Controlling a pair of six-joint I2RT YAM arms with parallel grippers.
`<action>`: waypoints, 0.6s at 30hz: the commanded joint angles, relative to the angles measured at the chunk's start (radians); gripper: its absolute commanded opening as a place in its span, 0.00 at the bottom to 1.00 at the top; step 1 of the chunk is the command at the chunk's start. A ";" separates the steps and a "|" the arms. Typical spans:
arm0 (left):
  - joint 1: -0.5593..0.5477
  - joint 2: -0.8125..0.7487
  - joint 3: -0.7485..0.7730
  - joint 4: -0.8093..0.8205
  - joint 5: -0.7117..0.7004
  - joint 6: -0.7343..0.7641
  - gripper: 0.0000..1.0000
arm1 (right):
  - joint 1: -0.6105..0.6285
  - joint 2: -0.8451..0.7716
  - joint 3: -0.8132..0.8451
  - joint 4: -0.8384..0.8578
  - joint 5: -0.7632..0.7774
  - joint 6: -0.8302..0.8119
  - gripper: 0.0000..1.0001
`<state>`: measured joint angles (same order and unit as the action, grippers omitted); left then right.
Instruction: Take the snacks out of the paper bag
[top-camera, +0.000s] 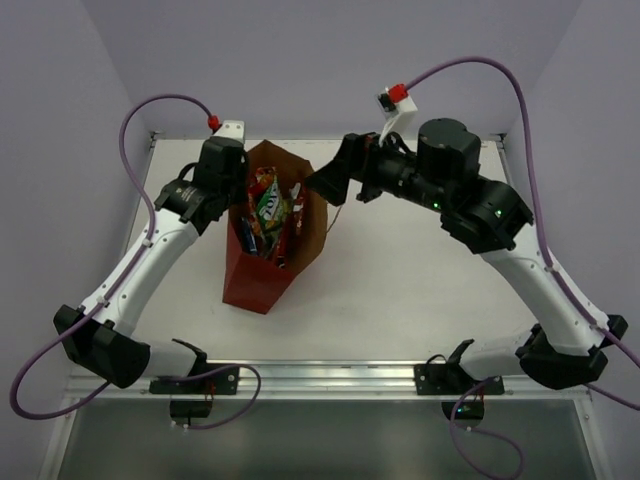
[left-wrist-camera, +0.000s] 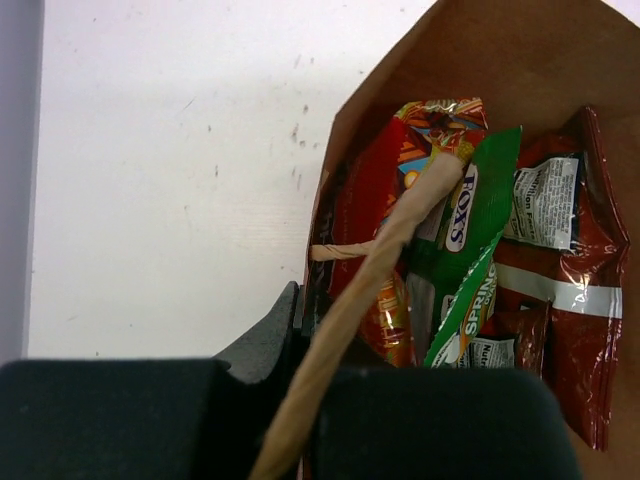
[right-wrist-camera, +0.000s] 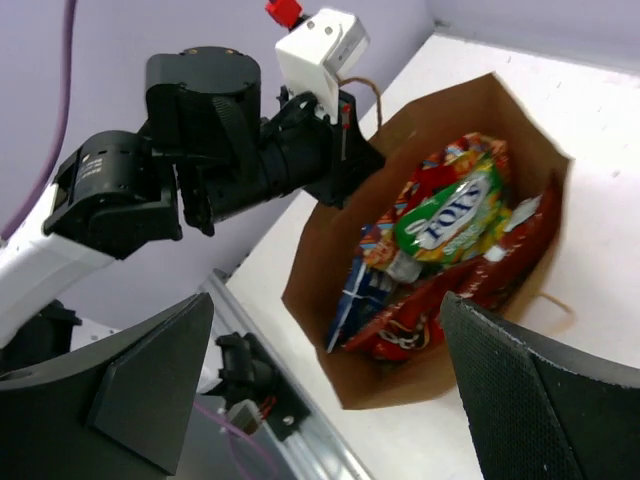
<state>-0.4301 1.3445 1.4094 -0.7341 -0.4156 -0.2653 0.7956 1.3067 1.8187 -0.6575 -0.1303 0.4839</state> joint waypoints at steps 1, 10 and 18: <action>-0.028 -0.018 0.092 0.142 0.038 0.057 0.00 | 0.028 0.072 0.089 -0.005 0.067 0.136 0.99; -0.068 -0.036 0.068 0.147 0.035 0.051 0.00 | 0.051 0.308 0.130 -0.025 0.117 0.369 0.94; -0.082 -0.051 0.057 0.163 0.032 0.049 0.00 | 0.051 0.431 0.067 0.029 0.129 0.447 0.81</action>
<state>-0.5026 1.3479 1.4322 -0.7162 -0.3840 -0.2417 0.8436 1.7241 1.8751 -0.6659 -0.0341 0.8722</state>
